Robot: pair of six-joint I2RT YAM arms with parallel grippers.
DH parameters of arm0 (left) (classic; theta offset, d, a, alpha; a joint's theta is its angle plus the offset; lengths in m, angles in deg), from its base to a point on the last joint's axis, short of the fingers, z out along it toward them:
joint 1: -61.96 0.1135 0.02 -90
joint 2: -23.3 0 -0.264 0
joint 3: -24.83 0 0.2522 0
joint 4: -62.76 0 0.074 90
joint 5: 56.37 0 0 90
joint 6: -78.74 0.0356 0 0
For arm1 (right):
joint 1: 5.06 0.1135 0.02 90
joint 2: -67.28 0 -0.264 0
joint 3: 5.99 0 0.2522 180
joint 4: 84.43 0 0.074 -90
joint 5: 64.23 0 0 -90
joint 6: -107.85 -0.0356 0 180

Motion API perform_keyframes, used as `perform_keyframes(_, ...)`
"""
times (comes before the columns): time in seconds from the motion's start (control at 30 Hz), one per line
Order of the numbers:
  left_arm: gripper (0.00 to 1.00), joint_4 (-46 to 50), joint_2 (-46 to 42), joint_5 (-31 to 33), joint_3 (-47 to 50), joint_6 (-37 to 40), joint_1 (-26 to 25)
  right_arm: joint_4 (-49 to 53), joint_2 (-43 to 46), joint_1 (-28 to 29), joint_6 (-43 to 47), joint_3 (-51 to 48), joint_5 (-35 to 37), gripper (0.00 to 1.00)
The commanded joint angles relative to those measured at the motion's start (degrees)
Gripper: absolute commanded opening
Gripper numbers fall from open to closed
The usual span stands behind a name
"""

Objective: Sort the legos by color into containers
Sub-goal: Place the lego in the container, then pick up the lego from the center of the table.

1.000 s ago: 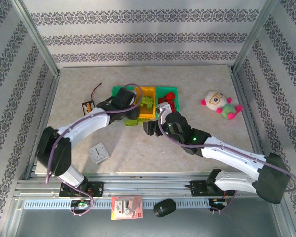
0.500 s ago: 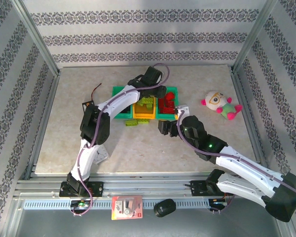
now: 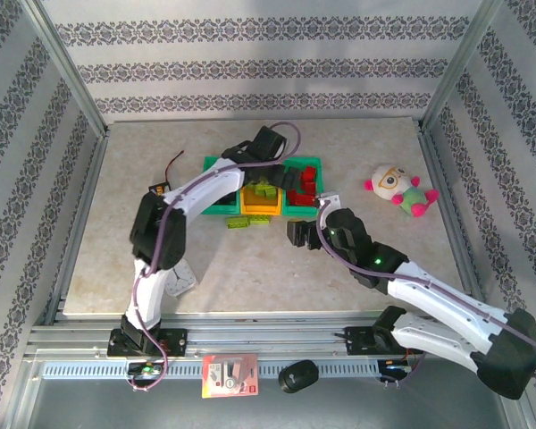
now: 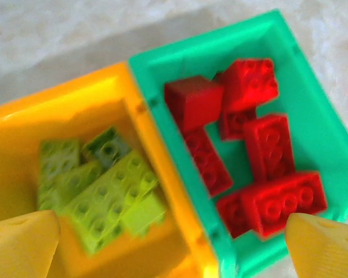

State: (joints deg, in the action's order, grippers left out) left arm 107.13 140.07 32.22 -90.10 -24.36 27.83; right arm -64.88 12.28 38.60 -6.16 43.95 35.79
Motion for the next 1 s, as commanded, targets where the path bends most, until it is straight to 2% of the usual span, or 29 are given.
perform_keyframes(0.0,0.99,-7.6,-11.0,5.5,12.0,-1.6,-0.5,-2.9,-2.0,0.6,0.4,0.2,-1.9,0.84)
perform_keyframes(0.23,1.0,-13.3,-26.0,12.9,36.0,-10.9,-0.5,-5.7,-7.4,1.1,0.6,1.4,-3.4,0.84)
perform_keyframes(0.4,1.0,-16.7,-28.8,14.2,44.4,-19.6,-0.5,-7.3,-11.0,1.7,0.6,3.0,-4.6,0.85)
perform_keyframes(0.6,0.99,-19.6,-24.1,12.2,44.4,-20.4,-0.5,-7.8,-12.9,2.6,0.8,4.3,-4.9,0.85)
perform_keyframes(0.97,1.0,-19.7,-14.0,13.2,41.3,-21.7,-0.5,-7.7,-12.1,2.9,0.3,3.1,-3.8,0.85)
